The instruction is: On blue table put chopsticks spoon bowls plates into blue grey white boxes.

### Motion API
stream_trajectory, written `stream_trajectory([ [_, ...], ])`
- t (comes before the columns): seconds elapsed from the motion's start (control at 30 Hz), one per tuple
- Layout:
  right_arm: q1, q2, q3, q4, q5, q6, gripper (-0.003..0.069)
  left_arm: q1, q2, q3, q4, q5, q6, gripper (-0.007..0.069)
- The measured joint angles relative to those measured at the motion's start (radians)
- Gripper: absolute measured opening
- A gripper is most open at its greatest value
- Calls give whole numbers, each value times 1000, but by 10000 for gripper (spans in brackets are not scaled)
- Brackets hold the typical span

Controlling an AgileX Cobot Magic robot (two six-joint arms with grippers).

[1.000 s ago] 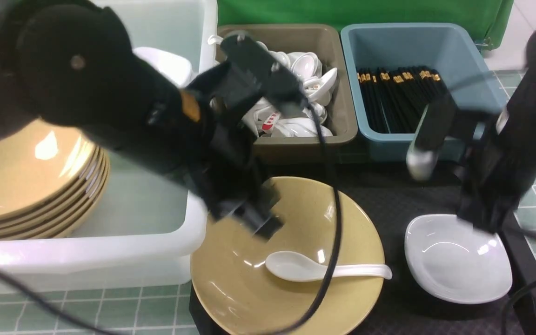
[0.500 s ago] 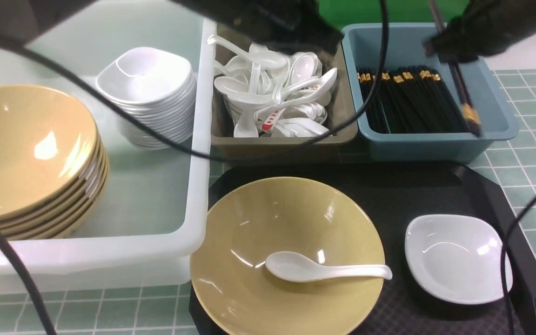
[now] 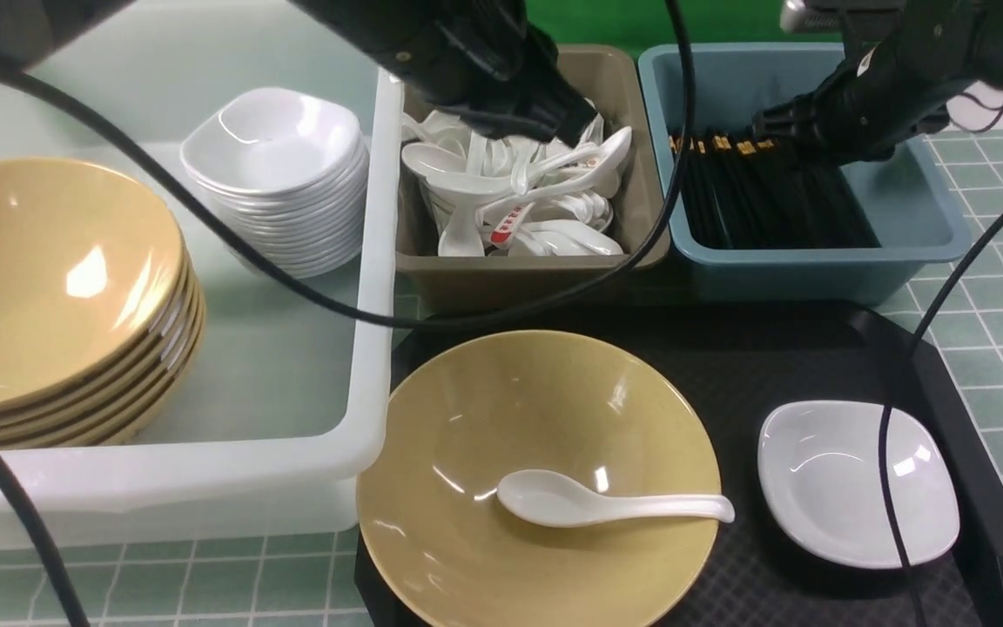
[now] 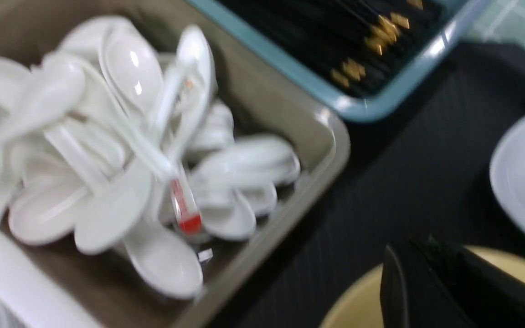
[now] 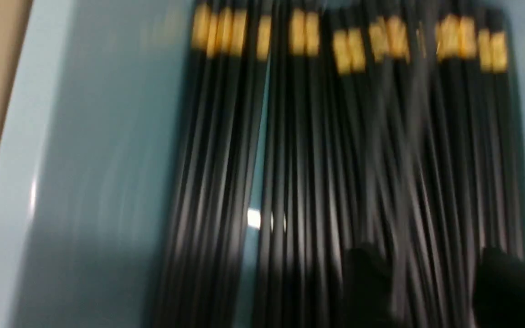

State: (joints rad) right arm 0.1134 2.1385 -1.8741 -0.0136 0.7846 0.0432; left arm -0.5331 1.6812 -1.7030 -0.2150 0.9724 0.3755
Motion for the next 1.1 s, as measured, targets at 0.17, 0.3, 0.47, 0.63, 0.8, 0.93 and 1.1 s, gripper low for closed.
stream_trajectory([
  [0.17,43,-67,-60,0,275,-217,562,0,-120,106,6,54,0,-13],
  [0.3,111,-157,-62,14,436,-353,574,0,-305,283,6,70,-16,-13],
  [0.47,219,-269,-14,57,449,-400,555,0,-469,467,-3,98,-35,-13],
  [0.63,377,-380,103,84,452,-460,536,0,-613,641,-21,93,-37,-13],
  [0.8,595,-423,305,96,454,-562,533,0,-735,777,-24,74,-37,-13],
  [0.93,687,-398,398,95,451,-642,533,0,-784,841,-24,56,-37,-13],
  [1.1,718,-324,423,44,443,-656,533,0,-802,873,-24,31,-37,-13],
])
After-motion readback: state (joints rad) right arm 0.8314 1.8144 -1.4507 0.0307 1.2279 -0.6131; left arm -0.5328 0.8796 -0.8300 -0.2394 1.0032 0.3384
